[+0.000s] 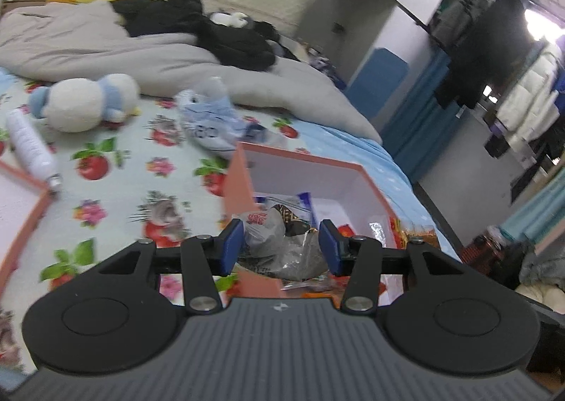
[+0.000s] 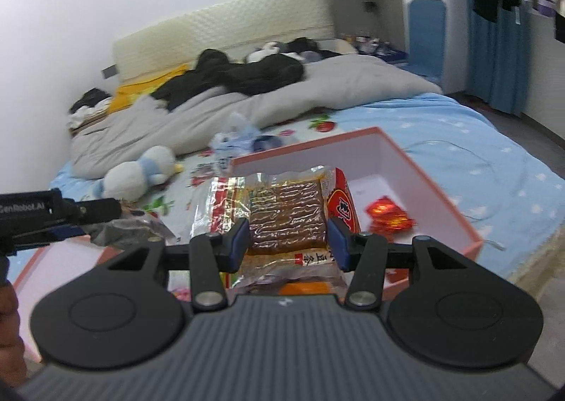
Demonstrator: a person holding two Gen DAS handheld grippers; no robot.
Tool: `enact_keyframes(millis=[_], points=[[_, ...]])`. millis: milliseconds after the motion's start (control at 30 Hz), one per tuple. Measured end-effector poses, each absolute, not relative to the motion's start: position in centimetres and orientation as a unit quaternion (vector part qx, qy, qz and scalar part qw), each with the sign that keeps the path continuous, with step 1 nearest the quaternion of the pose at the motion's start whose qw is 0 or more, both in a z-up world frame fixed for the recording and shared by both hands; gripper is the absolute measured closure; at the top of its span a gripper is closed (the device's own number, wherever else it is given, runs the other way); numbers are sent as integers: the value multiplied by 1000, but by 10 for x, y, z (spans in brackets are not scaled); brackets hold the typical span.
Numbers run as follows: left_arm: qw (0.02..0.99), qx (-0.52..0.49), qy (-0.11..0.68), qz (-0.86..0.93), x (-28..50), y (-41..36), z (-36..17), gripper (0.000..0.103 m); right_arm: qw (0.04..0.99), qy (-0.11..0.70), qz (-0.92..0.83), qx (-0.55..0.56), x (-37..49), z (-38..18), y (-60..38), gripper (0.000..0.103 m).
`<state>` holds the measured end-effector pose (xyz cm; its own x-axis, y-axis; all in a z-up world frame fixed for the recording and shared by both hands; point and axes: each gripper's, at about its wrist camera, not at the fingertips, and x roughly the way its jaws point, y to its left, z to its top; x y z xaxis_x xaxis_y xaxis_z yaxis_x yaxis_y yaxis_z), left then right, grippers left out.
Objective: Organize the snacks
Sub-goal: 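Carry the wrapper in the left tool and strip packet in the right tool over the pink box, then open both tools to drop the two packets into the pink box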
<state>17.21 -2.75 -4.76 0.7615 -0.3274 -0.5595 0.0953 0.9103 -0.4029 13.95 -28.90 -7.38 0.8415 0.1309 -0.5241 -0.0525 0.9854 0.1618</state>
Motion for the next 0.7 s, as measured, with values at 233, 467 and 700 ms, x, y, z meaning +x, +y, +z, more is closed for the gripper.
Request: enact_keyframes(millis=[233,467,700], points=[[909,-163,353,-148,226,-75,-64,50,949,304,25,79,172,-92,-319,53],[893,-147,393,-161,291,-114,-96,50,932,350,16,91,222,-123,-345,95],[879,-122,432,-161,344,-141,-134,50,917,386,24,101,259,-155,-353,95]])
